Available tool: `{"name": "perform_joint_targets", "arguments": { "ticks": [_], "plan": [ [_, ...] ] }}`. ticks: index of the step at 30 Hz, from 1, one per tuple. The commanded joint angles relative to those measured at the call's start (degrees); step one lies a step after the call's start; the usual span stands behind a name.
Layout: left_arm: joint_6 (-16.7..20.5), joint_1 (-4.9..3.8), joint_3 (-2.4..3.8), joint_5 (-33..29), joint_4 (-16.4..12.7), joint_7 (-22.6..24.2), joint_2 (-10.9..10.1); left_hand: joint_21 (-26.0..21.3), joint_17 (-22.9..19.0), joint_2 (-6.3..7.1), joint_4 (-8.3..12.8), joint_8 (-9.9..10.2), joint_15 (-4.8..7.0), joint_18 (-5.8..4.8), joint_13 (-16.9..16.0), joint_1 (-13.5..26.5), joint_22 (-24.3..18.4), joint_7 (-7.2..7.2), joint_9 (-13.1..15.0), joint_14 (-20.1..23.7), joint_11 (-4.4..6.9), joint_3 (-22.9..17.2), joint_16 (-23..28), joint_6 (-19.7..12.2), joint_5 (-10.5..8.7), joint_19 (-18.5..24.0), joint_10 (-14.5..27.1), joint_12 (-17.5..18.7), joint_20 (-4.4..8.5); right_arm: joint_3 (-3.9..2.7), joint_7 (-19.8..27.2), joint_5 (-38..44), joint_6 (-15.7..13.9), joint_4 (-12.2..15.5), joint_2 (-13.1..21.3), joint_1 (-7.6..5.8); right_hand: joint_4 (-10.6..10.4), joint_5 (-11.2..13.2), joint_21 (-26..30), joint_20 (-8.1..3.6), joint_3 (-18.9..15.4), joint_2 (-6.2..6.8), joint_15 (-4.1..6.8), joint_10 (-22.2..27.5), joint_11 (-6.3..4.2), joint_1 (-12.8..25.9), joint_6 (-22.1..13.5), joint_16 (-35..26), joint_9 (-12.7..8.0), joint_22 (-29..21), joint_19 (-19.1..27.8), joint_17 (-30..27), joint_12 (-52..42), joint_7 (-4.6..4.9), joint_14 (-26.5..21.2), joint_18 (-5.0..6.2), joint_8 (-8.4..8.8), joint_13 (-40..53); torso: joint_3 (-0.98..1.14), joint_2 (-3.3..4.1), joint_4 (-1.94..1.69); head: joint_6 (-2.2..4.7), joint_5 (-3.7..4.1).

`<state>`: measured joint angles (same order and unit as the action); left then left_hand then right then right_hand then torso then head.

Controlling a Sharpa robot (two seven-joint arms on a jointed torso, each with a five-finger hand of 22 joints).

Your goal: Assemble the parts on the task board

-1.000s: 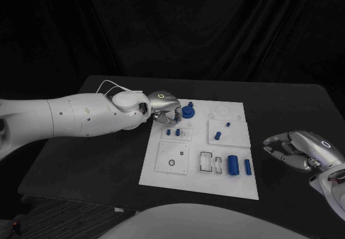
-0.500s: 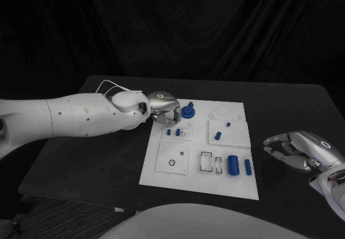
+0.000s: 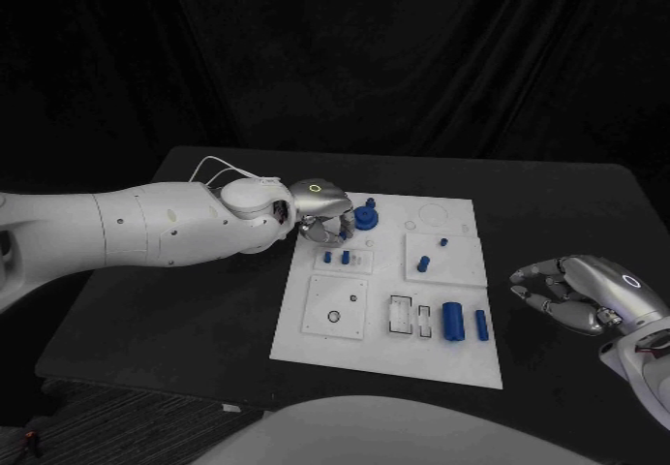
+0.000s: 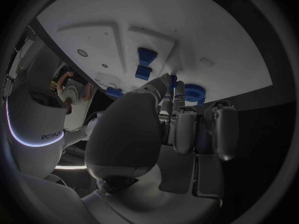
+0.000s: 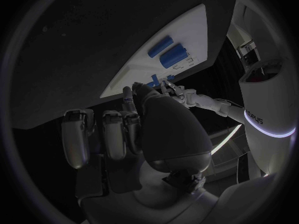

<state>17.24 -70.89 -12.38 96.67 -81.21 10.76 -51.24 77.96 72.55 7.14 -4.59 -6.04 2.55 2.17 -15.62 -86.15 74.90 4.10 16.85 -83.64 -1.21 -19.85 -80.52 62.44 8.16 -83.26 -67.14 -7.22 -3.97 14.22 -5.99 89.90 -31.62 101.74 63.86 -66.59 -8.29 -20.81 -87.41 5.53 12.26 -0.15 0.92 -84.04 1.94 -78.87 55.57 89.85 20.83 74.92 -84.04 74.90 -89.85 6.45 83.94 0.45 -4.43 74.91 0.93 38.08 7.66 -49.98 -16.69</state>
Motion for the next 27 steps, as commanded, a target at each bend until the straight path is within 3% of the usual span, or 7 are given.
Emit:
{"name": "perform_joint_targets", "arguments": {
  "ticks": [1,18,27],
  "plan": [
    [-0.8,0.09,0.03,-0.2,-0.2,0.1,0.2,-0.3,0.0,-0.13,-0.2,0.2,0.05,0.62,0.0,0.5,11.4,0.1,-0.1,0.5,0.02,-0.2,0.3,-0.4,-0.13,0.3,-0.2,-0.3,-0.03,-0.02,-0.9,0.2,0.3,0.0,0.0,0.13,0.0,0.0,0.2,-0.44,0.3,0.26,0.43,-6.0,0.0,0.2,0.4,0.2,0.0,14.0,-3.7,15.1,-0.1,0.08,6.1,0.41,-0.14,15.1,0.01,0.0,0.0,-0.02,-0.11],
    [-2.4,0.16,0.03,-0.2,-0.2,-0.5,0.3,-0.4,-0.2,-0.18,-0.4,0.3,0.05,0.64,0.0,0.6,11.4,0.09,-0.1,0.6,0.03,-0.2,0.4,-0.4,-0.27,0.4,-0.4,-0.3,-0.03,-0.02,-0.9,0.2,0.4,0.1,-0.1,0.14,0.0,0.0,0.2,-0.44,0.3,0.26,0.43,-6.0,0.0,0.2,0.4,0.2,0.0,14.0,-3.7,15.1,-0.1,0.08,6.1,0.41,-0.14,15.1,-0.01,-0.07,0.03,-0.02,-0.35],
    [-2.8,0.39,0.02,-0.2,0.4,-0.9,0.8,-1.0,-1.0,0.21,-0.5,1.3,0.16,0.77,0.4,0.9,11.2,-0.43,-0.5,1.0,0.08,-0.3,0.9,-2.0,-0.4,0.7,0.6,0.8,0.07,-0.02,-0.9,0.2,0.4,0.2,0.0,0.15,0.0,0.0,0.2,-0.46,0.3,0.26,0.45,-6.0,-0.02,0.2,0.4,0.2,0.0,14.0,-3.8,15.1,-0.1,0.08,6.1,0.4,-0.1,15.1,-0.03,-0.02,0.04,-0.02,-0.03]
  ]
}}
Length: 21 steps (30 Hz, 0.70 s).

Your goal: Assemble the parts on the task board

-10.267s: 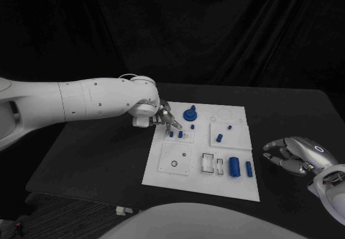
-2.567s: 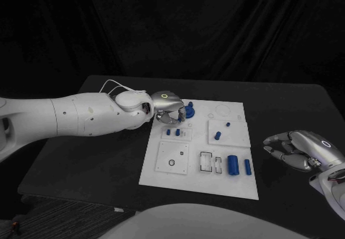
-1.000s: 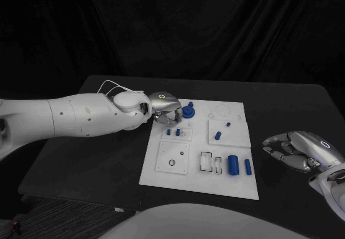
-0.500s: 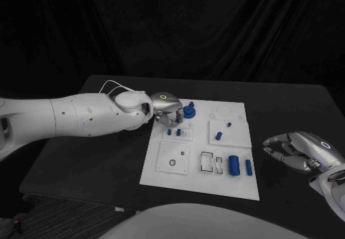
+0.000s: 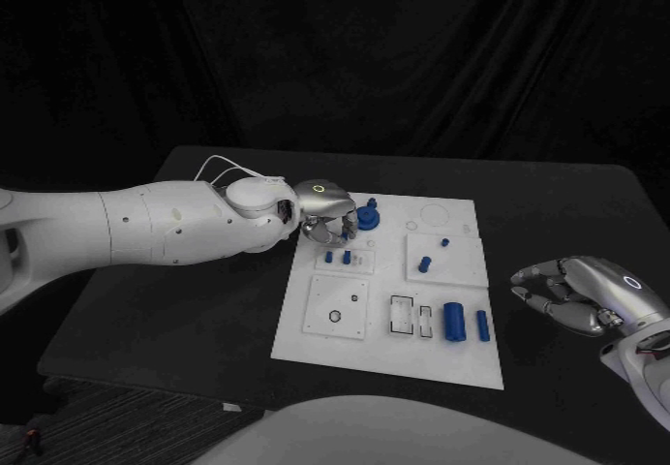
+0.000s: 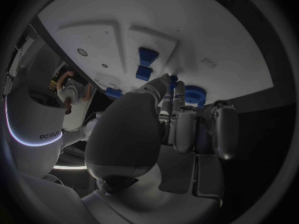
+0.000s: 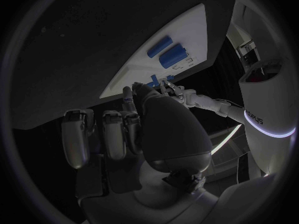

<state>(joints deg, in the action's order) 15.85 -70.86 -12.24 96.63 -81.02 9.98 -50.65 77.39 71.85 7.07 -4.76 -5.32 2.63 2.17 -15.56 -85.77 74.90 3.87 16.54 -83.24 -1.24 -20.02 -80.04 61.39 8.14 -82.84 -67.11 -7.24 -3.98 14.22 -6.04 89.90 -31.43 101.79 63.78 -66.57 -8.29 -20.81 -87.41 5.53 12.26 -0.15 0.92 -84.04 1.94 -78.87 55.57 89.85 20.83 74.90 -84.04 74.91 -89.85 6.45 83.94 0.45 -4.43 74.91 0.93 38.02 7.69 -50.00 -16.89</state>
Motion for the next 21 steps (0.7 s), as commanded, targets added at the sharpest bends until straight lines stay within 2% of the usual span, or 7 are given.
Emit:
{"name": "perform_joint_targets", "arguments": {
  "ticks": [1,5,10,21],
  "plan": [
    [-1.4,0.38,-0.12,-0.2,0.3,-0.2,0.3,-0.5,-0.3,0.35,-0.4,0.8,0.09,0.79,0.4,0.5,11.2,-0.34,-0.3,0.6,0.11,-0.2,0.5,-1.3,-0.47,0.4,0.7,0.9,0.09,-0.02,-0.8,0.2,0.2,0.1,0.1,0.14,0.0,0.0,0.2,-0.46,0.3,0.26,0.45,-6.0,-0.02,0.2,0.4,0.1,0.0,14.0,-3.8,15.1,-0.1,0.08,6.1,0.4,-0.1,15.1,-0.03,0.03,0.0,0.0,0.18],
    [-1.3,0.45,-0.12,-0.2,0.5,-0.3,0.4,-0.8,-0.8,0.62,-0.7,1.4,0.09,0.84,0.7,0.9,11.1,-0.86,-0.6,0.8,-0.01,-0.2,0.8,-2.6,-1.32,0.5,1.9,1.8,0.15,-0.02,-0.8,0.2,0.2,0.1,0.1,0.15,0.0,0.0,0.2,-0.46,0.3,0.26,0.45,-6.0,-0.02,0.2,0.4,0.1,0.0,14.0,-3.8,15.1,-0.1,0.08,6.1,0.4,-0.1,15.1,-0.02,0.0,0.03,0.0,0.17],
    [-0.9,0.51,-0.12,-0.2,0.6,-0.3,0.4,-1.1,-1.2,1.11,-1.1,1.8,-0.2,0.86,1.0,1.1,11.0,-2.43,-1.2,1.0,-0.52,-0.4,1.0,-5.8,-1.89,0.6,3.7,3.0,0.02,-0.02,-0.8,0.2,0.2,0.1,0.1,0.16,0.0,0.0,0.2,-0.46,0.3,0.26,0.45,-6.0,-0.02,0.2,0.4,0.1,0.0,14.0,-3.8,15.1,-0.1,0.08,6.1,0.4,-0.1,15.1,-0.01,0.03,-0.01,0.0,0.23],
    [0.5,0.56,-0.12,-0.2,0.8,-0.2,0.1,-3.4,-2.4,2.23,-1.6,1.6,-0.65,1.29,1.2,1.8,10.5,-3.37,-1.8,2.0,-1.0,0.1,1.7,-8.2,-2.64,2.0,8.6,3.4,-0.36,-0.02,-0.8,0.2,0.1,0.0,0.0,0.2,0.1,0.1,0.1,-0.47,0.3,0.3,0.46,-6.0,-0.02,0.2,0.4,0.1,0.0,14.0,-3.8,15.1,-0.1,0.09,6.1,0.39,-0.06,15.1,-0.03,0.02,-0.07,0.0,-0.45]
  ]
}}
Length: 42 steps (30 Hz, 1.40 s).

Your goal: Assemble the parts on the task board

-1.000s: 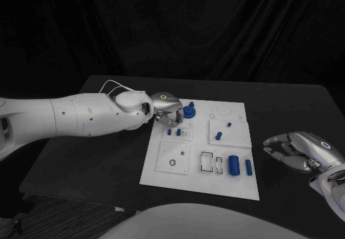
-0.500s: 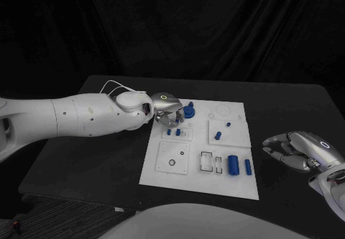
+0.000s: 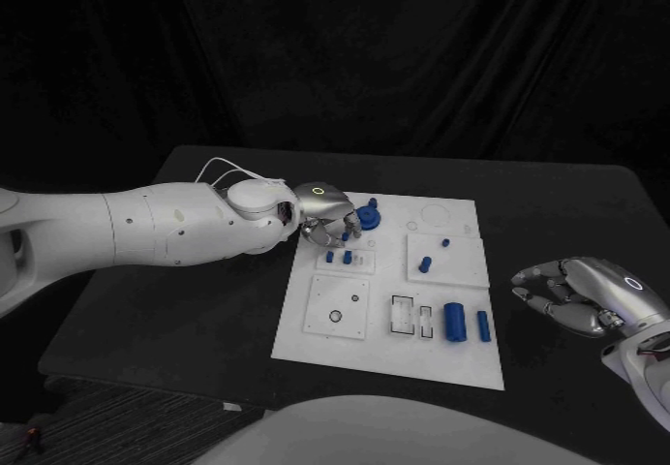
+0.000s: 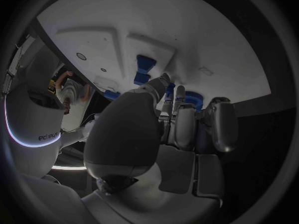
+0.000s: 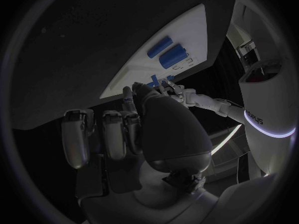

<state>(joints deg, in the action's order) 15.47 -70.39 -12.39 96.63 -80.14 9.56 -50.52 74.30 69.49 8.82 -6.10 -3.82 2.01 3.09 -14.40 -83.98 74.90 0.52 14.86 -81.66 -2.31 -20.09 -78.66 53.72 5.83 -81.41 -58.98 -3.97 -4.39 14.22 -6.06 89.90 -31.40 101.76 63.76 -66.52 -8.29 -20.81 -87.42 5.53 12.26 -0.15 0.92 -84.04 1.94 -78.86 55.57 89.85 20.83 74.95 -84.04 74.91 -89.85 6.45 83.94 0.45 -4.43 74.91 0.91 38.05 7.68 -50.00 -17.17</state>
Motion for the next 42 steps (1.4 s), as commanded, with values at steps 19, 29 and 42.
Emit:
{"name": "perform_joint_targets", "arguments": {
  "ticks": [19,29,42],
  "plan": [
    [5.0,-0.08,0.06,-0.2,0.8,1.6,-2.4,-1.9,-1.0,1.38,0.8,-0.8,0.43,0.67,-1.1,-1.4,10.1,-0.65,0.1,1.3,1.23,0.3,0.7,0.4,-0.4,1.5,1.8,-1.5,0.02,-0.03,-0.7,0.2,-1.8,1.4,1.0,-0.13,0.1,0.1,0.1,-0.48,0.3,0.43,0.46,-6.0,-0.02,0.2,0.4,0.2,0.0,14.0,-3.8,15.1,-0.1,0.08,6.1,0.37,-0.03,15.1,-0.03,0.04,0.06,0.0,-0.33],
    [10.6,-2.03,0.07,-0.3,1.5,2.9,-5.0,-3.0,-1.9,2.37,-1.8,-1.2,0.98,0.84,-3.5,2.1,9.9,-1.15,0.3,2.0,2.07,2.7,1.2,1.3,-3.11,2.1,1.0,-4.6,0.4,-0.04,-1.5,0.2,-3.1,2.8,2.1,-4.89,0.2,0.1,0.0,-0.48,0.3,0.5,0.46,-6.0,-0.03,0.2,0.4,0.2,0.0,14.0,-3.9,15.1,-0.1,0.07,6.1,0.33,-0.03,15.1,-0.41,0.51,-0.66,0.0,0.31],
    [15.0,-4.14,0.08,-47.1,0.3,17.0,-5.1,-59.4,-37.2,-3.8,-8.3,0.2,-8.95,3.1,-13.1,6.7,-4.1,4.31,-0.7,59.3,-4.87,12.7,39.8,-3.4,6.29,52.5,30.3,-20.3,-5.13,-0.04,-3.3,0.2,0.7,0.3,-1.4,-11.4,1.0,-0.1,6.3,-0.64,4.3,3.39,0.62,22.3,0.07,-1.5,2.7,-1.4,0.2,11.7,0.7,13.8,36.1,0.04,5.3,2.05,0.31,-12.9,-1.46,1.91,-1.88,2.82,2.9]
  ]
}}
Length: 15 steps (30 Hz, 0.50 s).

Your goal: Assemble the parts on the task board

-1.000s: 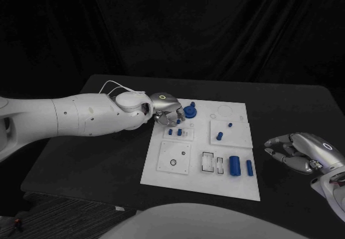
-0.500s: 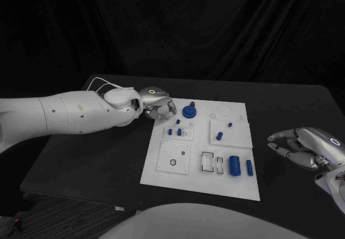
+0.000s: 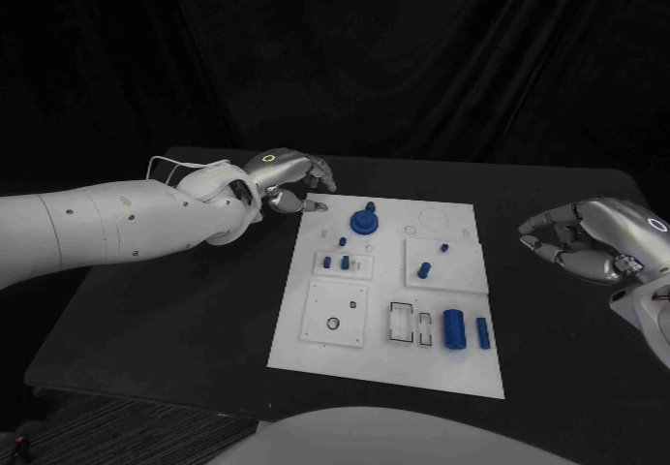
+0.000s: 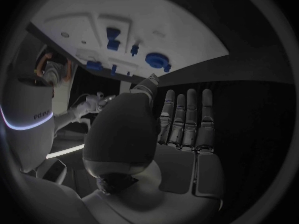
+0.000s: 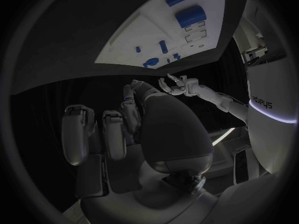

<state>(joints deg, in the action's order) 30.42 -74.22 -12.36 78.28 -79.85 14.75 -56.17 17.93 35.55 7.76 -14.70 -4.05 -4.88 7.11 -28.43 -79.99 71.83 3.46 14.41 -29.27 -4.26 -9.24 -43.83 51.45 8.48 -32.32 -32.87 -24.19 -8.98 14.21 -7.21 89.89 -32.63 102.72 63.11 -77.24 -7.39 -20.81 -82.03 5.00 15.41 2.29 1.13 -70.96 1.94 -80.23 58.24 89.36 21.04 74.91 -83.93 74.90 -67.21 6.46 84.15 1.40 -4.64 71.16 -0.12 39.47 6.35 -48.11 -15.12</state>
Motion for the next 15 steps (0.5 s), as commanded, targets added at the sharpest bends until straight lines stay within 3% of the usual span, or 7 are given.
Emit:
{"name": "perform_joint_targets", "arguments": {
  "ticks": [1,3,4,5,9,12,15],
  "plan": [
    [-2.3,-0.38,0.04,-36.1,0.1,14.6,0.8,-6.2,-6.6,-3.91,-1.0,0.2,-2.98,-1.29,2.3,3.2,-2.5,1.37,-0.5,10.7,-4.59,3.0,8.8,-2.0,5.78,7.0,7.1,-0.1,-1.3,-0.02,-2.2,0.2,2.4,-1.0,-1.4,-0.99,0.2,-0.1,1.2,-0.12,2.0,1.43,0.37,13.3,0.07,-0.4,-0.1,-1.3,0.1,11.6,0.7,13.4,21.8,0.09,5.0,1.15,0.6,-15.7,-0.49,0.68,-0.71,1.39,1.17],
    [-7.1,-0.46,0.03,-48.0,0.2,18.9,1.2,-10.1,-11.2,-4.86,-1.9,0.2,-3.59,-0.8,5.0,3.7,-5.2,1.25,-0.6,13.2,-5.49,5.6,12.2,-3.1,5.49,9.9,9.9,-1.1,-2.23,-0.02,-2.2,0.2,3.4,-1.8,-2.5,-1.38,0.7,0.0,2.0,-0.01,3.7,2.82,0.39,14.0,0.03,-0.7,-0.6,-1.9,0.1,11.4,1.0,12.8,31.0,0.27,4.7,1.26,0.68,-23.6,-0.53,0.92,-0.82,1.97,1.48],
    [-9.8,-0.46,0.03,-53.5,0.2,20.8,1.5,-12.8,-13.5,-6.54,-1.6,0.2,-3.38,-0.54,6.5,6.4,-6.8,1.67,-1.0,16.5,-5.14,7.3,14.9,-4.6,9.65,12.8,12.4,-0.4,-2.17,-0.03,-2.3,0.2,4.1,-2.3,-3.1,-1.53,0.8,0.0,2.3,-0.09,4.2,2.97,0.34,14.6,0.18,-0.8,-0.8,-2.3,0.1,11.3,1.2,12.4,32.8,0.38,4.5,1.37,0.74,-25.0,-0.55,1.04,-0.92,2.31,1.69],
    [-12.4,-0.45,0.03,-58.1,0.2,22.4,1.8,-14.6,-17.4,-7.64,-1.7,-0.1,-2.48,-0.06,8.2,7.5,-8.7,1.72,-1.4,20.0,-4.11,8.6,19.8,-6.4,10.6,15.6,15.2,0.5,-1.83,-0.03,-2.3,0.2,4.8,-2.7,-3.7,-1.63,0.9,0.1,2.7,-0.05,4.5,3.2,0.26,14.7,0.27,-0.8,-1.0,-2.6,0.1,11.2,1.4,12.1,34.5,0.46,4.4,1.45,0.76,-26.4,-0.6,1.19,-1.08,2.71,1.96],
    [-19.3,-0.22,0.02,-67.6,0.0,26.1,2.5,-14.5,-30.1,-11.75,-2.0,0.1,0.48,3.1,20.7,8.5,-21.6,2.43,-4.2,25.3,-0.51,16.4,35.5,-11.9,7.49,23.8,24.0,6.3,-1.82,-0.02,-2.1,0.6,7.0,-4.2,-5.6,-1.72,1.7,0.8,4.9,0.64,5.4,3.72,-0.82,16.4,1.47,-1.1,-1.8,-4.1,0.0,10.6,2.7,10.7,41.2,1.12,3.6,1.9,0.82,-32.3,-0.78,1.51,-1.57,3.57,3.07],
    [-22.6,0.27,0.01,-70.9,-0.5,27.9,2.8,-14.9,-33.2,-13.39,-2.0,0.5,1.23,3.24,25.0,9.2,-31.0,1.08,-6.6,26.9,1.11,19.9,40.3,-16.1,5.31,25.5,26.8,9.5,-1.11,-0.02,-1.9,3.1,7.6,-5.4,-6.8,-1.19,1.4,2.1,4.8,2.08,6.1,4.08,-2.59,19.8,3.93,-0.5,-0.7,-4.8,-0.1,10.7,2.5,9.9,48.8,2.32,3.2,1.74,0.37,-38.9,-0.88,1.74,-1.78,3.95,4.07],
    [-25.3,1.07,0.01,-73.0,-0.7,29.0,3.2,-15.8,-35.5,-14.29,-2.1,1.8,1.5,2.66,27.0,10.2,-46.6,-2.73,-10.9,29.3,4.67,22.1,43.8,-30.3,4.44,29.6,30.2,15.4,-0.11,-0.02,-1.3,6.1,7.6,-6.6,-8.0,-0.01,1.5,5.1,4.6,3.62,5.9,5.13,-3.99,20.4,5.34,-0.4,-4.0,-5.2,-3.2,10.8,2.1,9.1,56.6,3.03,3.1,1.78,1.08,-48.2,-0.93,1.9,-1.9,4.51,4.54]
  ]
}}
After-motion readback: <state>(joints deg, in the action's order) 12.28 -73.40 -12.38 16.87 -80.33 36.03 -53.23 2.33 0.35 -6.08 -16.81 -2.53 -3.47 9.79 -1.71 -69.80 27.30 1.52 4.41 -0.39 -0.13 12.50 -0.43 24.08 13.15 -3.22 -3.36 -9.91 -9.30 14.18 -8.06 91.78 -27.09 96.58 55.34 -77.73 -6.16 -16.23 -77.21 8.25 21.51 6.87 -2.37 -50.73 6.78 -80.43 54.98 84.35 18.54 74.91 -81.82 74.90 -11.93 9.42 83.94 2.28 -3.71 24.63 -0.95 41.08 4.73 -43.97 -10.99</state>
